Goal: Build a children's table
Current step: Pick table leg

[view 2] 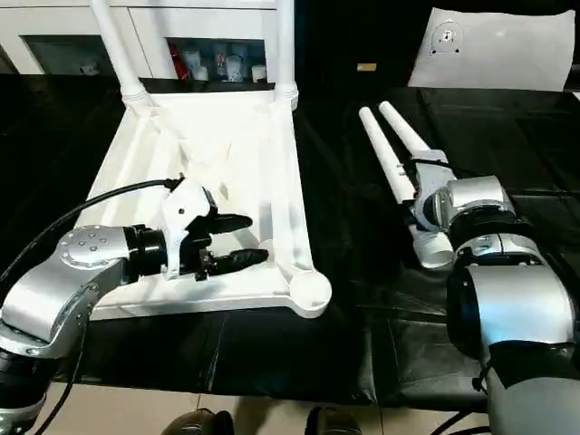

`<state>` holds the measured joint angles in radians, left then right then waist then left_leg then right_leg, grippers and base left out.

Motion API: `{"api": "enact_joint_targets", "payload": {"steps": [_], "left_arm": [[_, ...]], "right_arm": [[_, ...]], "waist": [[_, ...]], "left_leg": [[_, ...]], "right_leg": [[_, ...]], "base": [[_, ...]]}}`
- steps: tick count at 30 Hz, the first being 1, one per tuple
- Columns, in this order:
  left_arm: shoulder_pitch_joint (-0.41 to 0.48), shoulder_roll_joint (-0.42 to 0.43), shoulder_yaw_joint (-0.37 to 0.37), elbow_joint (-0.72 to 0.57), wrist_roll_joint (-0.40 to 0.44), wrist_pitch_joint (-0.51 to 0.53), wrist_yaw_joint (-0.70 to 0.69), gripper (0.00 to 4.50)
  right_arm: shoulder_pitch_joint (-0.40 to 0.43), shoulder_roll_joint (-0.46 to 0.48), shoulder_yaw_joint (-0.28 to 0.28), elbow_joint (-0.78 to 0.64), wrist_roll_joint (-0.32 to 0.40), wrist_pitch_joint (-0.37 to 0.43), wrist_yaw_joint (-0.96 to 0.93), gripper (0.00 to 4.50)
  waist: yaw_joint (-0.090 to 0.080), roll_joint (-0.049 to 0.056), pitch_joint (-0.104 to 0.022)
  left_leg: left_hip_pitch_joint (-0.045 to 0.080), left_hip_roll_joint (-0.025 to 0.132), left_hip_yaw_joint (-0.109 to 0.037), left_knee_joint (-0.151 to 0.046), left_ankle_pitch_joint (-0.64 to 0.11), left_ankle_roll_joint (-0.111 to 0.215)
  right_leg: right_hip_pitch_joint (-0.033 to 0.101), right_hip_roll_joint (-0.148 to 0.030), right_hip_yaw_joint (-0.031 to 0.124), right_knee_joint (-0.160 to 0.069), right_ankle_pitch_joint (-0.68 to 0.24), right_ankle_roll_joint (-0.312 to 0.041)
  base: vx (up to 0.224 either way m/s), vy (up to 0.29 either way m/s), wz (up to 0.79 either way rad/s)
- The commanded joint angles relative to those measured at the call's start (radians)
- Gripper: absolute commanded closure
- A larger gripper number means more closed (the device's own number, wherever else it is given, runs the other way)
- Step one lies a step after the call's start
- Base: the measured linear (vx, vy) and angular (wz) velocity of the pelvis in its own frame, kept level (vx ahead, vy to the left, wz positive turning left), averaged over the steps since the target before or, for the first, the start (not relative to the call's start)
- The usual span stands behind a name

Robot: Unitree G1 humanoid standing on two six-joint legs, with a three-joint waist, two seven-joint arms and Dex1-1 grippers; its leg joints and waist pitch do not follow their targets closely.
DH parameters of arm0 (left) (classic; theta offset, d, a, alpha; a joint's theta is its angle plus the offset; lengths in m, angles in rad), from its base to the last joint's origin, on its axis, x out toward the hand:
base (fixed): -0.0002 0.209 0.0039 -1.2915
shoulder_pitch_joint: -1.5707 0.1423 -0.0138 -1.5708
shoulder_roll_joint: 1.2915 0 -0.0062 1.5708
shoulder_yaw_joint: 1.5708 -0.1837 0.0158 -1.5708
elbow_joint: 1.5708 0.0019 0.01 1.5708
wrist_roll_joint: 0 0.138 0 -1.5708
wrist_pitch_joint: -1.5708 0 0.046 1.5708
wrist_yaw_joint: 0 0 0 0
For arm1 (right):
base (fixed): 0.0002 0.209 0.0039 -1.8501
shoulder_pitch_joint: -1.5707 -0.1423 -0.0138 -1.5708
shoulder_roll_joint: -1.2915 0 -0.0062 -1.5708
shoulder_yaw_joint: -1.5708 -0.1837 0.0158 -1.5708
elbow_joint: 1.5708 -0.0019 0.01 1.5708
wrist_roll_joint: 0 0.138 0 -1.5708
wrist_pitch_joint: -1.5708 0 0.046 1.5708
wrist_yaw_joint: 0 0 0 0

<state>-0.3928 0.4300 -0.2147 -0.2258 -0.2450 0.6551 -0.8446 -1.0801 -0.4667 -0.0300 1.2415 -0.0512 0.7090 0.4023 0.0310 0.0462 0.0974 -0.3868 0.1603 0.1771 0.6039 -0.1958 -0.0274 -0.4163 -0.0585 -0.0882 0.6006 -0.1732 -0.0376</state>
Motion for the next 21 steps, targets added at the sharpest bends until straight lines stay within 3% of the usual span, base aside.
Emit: {"api": "enact_joint_targets", "payload": {"steps": [1,5,8,9,12,14,15,17,18,19,20,21], "left_arm": [[-0.013,0.006,-0.01,-0.023,-0.013,0.01,0.001,0.92],[-0.012,-0.002,-0.001,-0.023,-0.019,0.007,0.006,0.59],[-0.009,-0.017,0.014,-0.018,-0.022,0.007,0.029,0.4],[-0.007,-0.021,0.018,-0.018,-0.021,0.006,0.036,0.26],[-0.011,-0.045,0.033,0.0,-0.007,-0.006,0.079,0.09],[-0.03,-0.08,0.058,0.04,0.022,-0.037,0.151,0.0],[-0.035,-0.085,0.063,0.047,0.023,-0.039,0.161,0.0],[-0.06,-0.122,0.102,0.071,0.008,-0.036,0.211,0.0],[-0.06,-0.122,0.102,0.071,0.008,-0.036,0.211,0.0],[-0.091,-0.164,0.146,0.088,-0.018,-0.033,0.26,0.0],[-0.113,-0.192,0.174,0.101,-0.028,-0.036,0.3,0.0],[-0.147,-0.24,0.221,0.118,-0.057,-0.023,0.355,0.0]], "right_arm": [[-0.007,-0.003,0.006,0.005,-0.003,0.006,0.014,2.1],[-0.004,-0.002,-0.022,-0.01,0.026,0.013,0.007,2.47],[0.002,-0.004,-0.073,-0.05,0.074,0.019,-0.006,2.58],[0.004,-0.004,-0.086,-0.061,0.086,0.02,-0.008,2.62],[0.021,0.002,-0.134,-0.121,0.129,0.002,-0.005,2.64],[0.084,0.038,-0.225,-0.279,0.222,-0.059,0.008,2.64],[0.098,0.047,-0.241,-0.315,0.241,-0.072,0.015,2.64],[0.182,0.106,-0.324,-0.516,0.346,-0.108,0.038,2.64],[0.182,0.106,-0.324,-0.516,0.346,-0.108,0.038,2.64],[0.252,0.166,-0.387,-0.69,0.448,-0.042,0.05,2.64],[0.288,0.199,-0.408,-0.772,0.494,-0.016,0.054,2.64],[0.346,0.243,-0.408,-0.873,0.532,-0.04,0.067,2.64]], "waist": [[-0.002,-0.006,-0.069],[-0.001,-0.004,-0.071],[0.0,0.0,-0.072],[0.002,0.005,-0.074],[0.003,0.001,-0.076],[0.005,0.004,-0.074],[0.007,0.005,-0.077],[0.01,0.008,-0.083],[0.01,0.006,-0.085],[0.01,0.008,-0.081],[0.013,0.009,-0.084],[0.015,0.01,-0.084]], "left_leg": [[0.013,0.067,-0.017,-0.053,-0.09,0.09],[0.015,0.068,-0.018,-0.053,-0.093,0.086],[0.013,0.068,-0.018,-0.052,-0.091,0.09],[0.013,0.068,-0.019,-0.051,-0.087,0.09],[0.011,0.066,-0.019,-0.048,-0.073,0.103],[0.009,0.064,-0.017,-0.048,-0.068,0.118],[0.01,0.065,-0.017,-0.046,-0.067,0.125],[0.011,0.065,-0.02,-0.046,-0.044,0.136],[0.012,0.066,-0.021,-0.045,-0.03,0.143],[0.011,0.062,-0.02,-0.047,-0.021,0.154],[0.014,0.065,-0.019,-0.045,-0.026,0.156],[0.013,0.066,-0.02,-0.046,-0.022,0.161]], "right_leg": [[0.066,-0.084,0.058,-0.058,-0.15,-0.288],[0.066,-0.084,0.058,-0.058,-0.149,-0.289],[0.068,-0.083,0.058,-0.056,-0.122,-0.291],[0.07,-0.084,0.057,-0.053,-0.116,-0.293],[0.072,-0.084,0.057,-0.053,-0.099,-0.293],[0.072,-0.083,0.057,-0.059,-0.104,-0.282],[0.073,-0.086,0.057,-0.06,-0.105,-0.265],[0.073,-0.086,0.054,-0.055,-0.091,-0.262],[0.072,-0.086,0.055,-0.053,-0.076,-0.259],[0.072,-0.08,0.054,-0.059,-0.075,-0.259],[0.071,-0.084,0.055,-0.057,-0.075,-0.257],[0.071,-0.082,0.054,-0.06,-0.075,-0.252]], "base": [[0.0,0.0,0.0],[0.0,0.0,0.0],[0.0,0.0,0.0],[0.0,0.0,0.0],[0.0,0.0,0.0],[0.0,0.0,0.0],[0.0,0.0,0.0],[0.0,0.0,0.0],[0.0,0.0,0.0],[0.0,0.0,0.0],[0.0,0.0,0.0],[0.0,0.0,0.0]]}}
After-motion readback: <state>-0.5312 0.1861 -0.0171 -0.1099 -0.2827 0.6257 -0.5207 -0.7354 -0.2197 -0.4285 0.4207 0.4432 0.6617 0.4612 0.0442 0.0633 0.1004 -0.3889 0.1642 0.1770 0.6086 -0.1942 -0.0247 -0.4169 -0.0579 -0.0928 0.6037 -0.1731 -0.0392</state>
